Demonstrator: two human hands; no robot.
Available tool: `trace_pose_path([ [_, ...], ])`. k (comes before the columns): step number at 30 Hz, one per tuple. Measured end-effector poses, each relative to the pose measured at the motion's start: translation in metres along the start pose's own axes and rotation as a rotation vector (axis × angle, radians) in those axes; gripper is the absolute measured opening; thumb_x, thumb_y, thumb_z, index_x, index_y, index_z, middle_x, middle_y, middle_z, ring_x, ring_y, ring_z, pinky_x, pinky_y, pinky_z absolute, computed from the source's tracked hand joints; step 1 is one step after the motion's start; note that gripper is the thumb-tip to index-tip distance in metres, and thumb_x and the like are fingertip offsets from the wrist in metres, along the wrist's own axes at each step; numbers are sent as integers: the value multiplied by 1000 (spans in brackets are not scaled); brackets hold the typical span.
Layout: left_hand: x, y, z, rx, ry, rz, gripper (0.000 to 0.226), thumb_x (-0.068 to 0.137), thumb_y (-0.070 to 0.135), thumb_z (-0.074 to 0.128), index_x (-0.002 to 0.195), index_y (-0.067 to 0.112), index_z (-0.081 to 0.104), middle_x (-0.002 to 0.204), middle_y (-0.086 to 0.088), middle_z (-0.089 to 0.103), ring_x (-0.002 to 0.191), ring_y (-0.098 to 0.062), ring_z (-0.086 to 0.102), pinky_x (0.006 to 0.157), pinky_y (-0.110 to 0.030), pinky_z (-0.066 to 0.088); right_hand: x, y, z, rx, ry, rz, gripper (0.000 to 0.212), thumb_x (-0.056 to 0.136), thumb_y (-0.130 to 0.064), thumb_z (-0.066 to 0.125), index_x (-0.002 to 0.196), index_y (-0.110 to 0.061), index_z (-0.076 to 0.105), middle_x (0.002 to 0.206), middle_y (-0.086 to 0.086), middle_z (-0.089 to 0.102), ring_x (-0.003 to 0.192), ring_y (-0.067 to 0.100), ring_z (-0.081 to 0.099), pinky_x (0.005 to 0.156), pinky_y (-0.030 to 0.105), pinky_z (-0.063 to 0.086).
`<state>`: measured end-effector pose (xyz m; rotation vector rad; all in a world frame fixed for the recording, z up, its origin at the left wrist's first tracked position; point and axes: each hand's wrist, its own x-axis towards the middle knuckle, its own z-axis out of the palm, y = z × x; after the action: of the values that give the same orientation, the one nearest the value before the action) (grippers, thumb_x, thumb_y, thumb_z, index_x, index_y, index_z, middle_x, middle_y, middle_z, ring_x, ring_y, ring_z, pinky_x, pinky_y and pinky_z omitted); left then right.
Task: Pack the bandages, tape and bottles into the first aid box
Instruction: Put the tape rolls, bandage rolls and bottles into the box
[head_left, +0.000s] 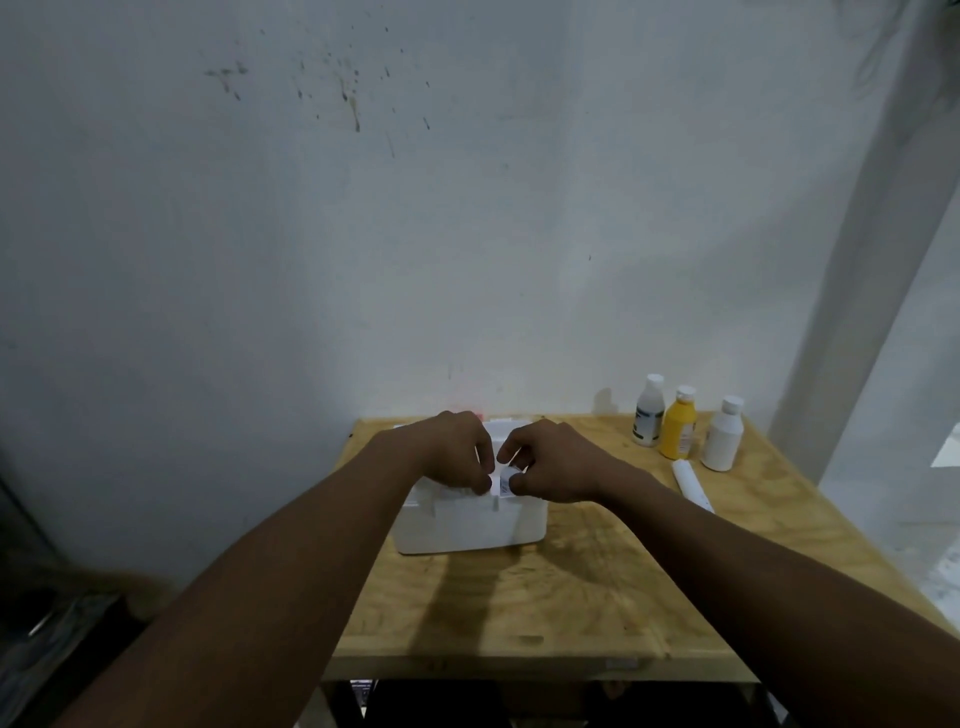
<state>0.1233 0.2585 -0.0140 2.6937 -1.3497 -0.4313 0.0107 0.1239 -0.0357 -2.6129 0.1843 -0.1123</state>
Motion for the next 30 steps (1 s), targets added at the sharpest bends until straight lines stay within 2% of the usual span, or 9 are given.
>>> trace_pose_path([
  [7,0,1,-6,-15,-1,-10,35,78,28,77,113,26,74,108,3,64,96,-16,62,82,-29,52,0,-1,-2,49,9,3,37,79,-17,72,116,-13,68,110,3,70,97,17,67,88,32,56],
  [11,-1,2,-10,-32,10,-10,37,79,26,76,115,24,73,104,6,58,95,-16,58,78,-27,47,-2,0,-2,126,38,25,34,77,-11,69,110,-16,70,98,1,74,90,14,69,78,24,55],
  [18,-1,1,-10,-67,12,-20,34,80,24,74,113,25,73,103,6,58,95,-16,57,79,-27,48,-1,0,0,169,68,23,29,77,-7,63,103,-18,71,92,1,75,86,17,71,78,34,58],
  [21,-1,1,-10,-75,14,-16,32,81,23,73,113,25,73,104,6,56,96,-16,59,80,-27,50,-2,-1,0,137,88,26,28,78,-10,62,103,-18,71,86,-7,67,82,14,68,78,31,57],
  [26,0,2,-10,-72,18,-12,30,83,23,73,113,23,73,107,4,55,98,-18,58,83,-30,50,-3,0,-1,138,81,31,28,79,-10,63,105,-16,71,78,-14,62,72,4,61,68,19,48],
  [30,-1,3,-9,-72,26,-10,29,83,24,73,112,24,73,109,4,56,101,-19,58,89,-33,53,-1,2,2,154,79,46,26,80,-20,72,106,-16,71,83,-9,67,78,6,63,72,21,49],
])
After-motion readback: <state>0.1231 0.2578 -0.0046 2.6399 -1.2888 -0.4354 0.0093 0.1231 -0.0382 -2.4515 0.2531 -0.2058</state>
